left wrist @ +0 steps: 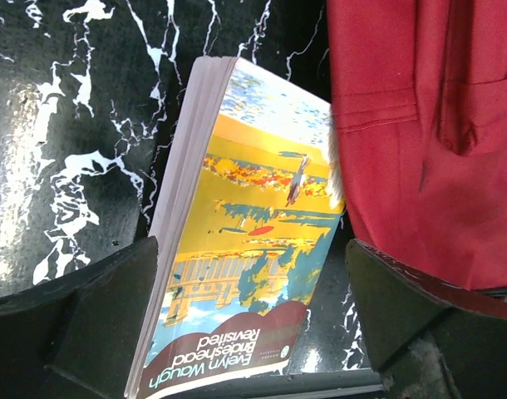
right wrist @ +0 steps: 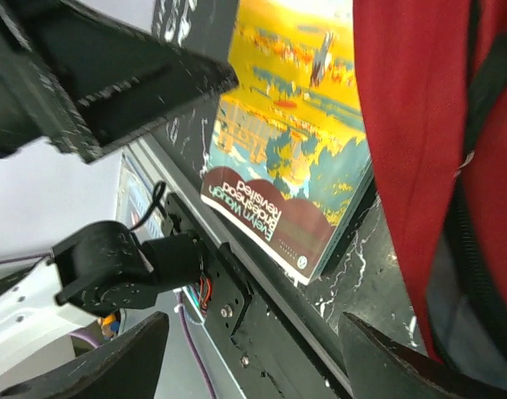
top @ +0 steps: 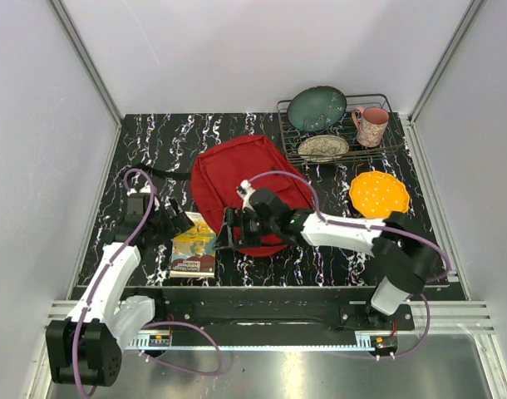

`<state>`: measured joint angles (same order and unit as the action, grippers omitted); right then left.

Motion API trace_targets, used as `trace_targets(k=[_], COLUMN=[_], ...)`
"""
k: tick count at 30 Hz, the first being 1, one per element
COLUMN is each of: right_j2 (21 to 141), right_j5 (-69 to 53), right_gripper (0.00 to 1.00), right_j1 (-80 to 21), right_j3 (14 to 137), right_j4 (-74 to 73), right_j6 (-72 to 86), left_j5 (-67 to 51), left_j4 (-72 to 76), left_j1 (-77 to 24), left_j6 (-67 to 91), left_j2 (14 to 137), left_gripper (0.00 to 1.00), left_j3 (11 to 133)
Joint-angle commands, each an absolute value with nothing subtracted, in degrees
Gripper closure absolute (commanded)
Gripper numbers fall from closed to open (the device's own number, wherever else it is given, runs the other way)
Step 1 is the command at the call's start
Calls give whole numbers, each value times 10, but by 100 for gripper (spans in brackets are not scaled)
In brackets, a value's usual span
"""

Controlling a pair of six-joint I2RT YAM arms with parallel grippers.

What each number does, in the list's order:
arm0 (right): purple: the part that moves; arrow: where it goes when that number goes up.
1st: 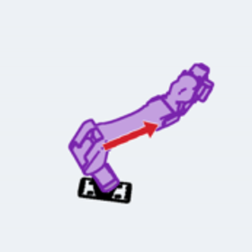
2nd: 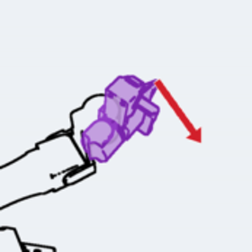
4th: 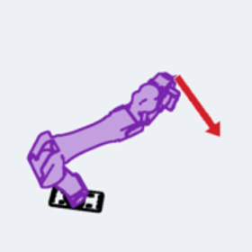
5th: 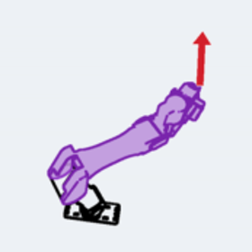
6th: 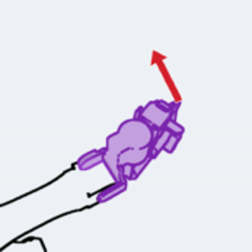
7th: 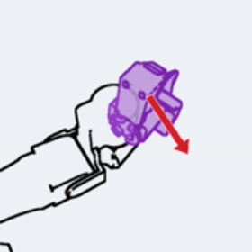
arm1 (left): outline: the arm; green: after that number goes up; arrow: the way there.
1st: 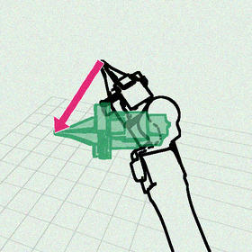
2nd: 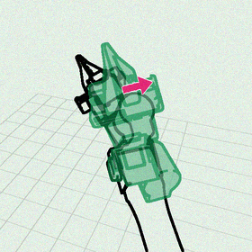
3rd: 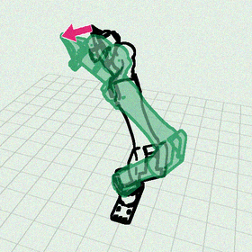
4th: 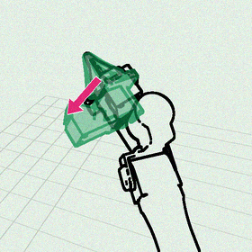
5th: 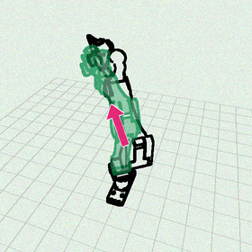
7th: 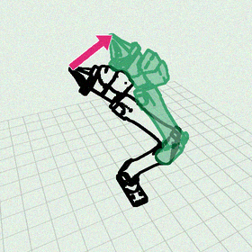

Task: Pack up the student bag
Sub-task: Adjust the student bag at the center of the board, then pick up the book from the center of the board.

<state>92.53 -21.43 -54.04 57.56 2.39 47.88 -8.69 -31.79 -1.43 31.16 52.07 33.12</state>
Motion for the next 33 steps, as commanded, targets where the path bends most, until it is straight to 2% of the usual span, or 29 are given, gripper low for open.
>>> trace_targets(k=[1,9,11,17,21,25,29,30,33], right_j2=[980,1050,1059,1078,1102,1122,1148,1156,1163], right_j5=[-251,-236,-221,-190,-179,-169,-147,-143,-137], right_gripper=[14,18,19,13,12,12,11,11,11], right_j1=[-568,-578,-579,-578,-578,-579,-578,-578,-578], right_j3=[600,619,620,627,642,653,680,684,693], right_j4=[110,100,93,101,91,92,64,61,48], right_j6=[523,548,549,554,555,564,581,578,578], left_j5=[16,56,45,-5,-66,-92,-108,-114,-141], left_j4=[-341,-326,-312,-257,-211,-201,-196,-194,-179], left_j1=[-53,-83,-83,-82,-82,-83,-82,-81,-82], left_j6=[351,378,381,394,405,410,412,413,420], left_j2=[512,542,556,553,527,505,502,501,496], left_gripper=[1,1,1,1,6,14,30,38,49], left_j3=[341,315,308,276,244,243,243,243,242])
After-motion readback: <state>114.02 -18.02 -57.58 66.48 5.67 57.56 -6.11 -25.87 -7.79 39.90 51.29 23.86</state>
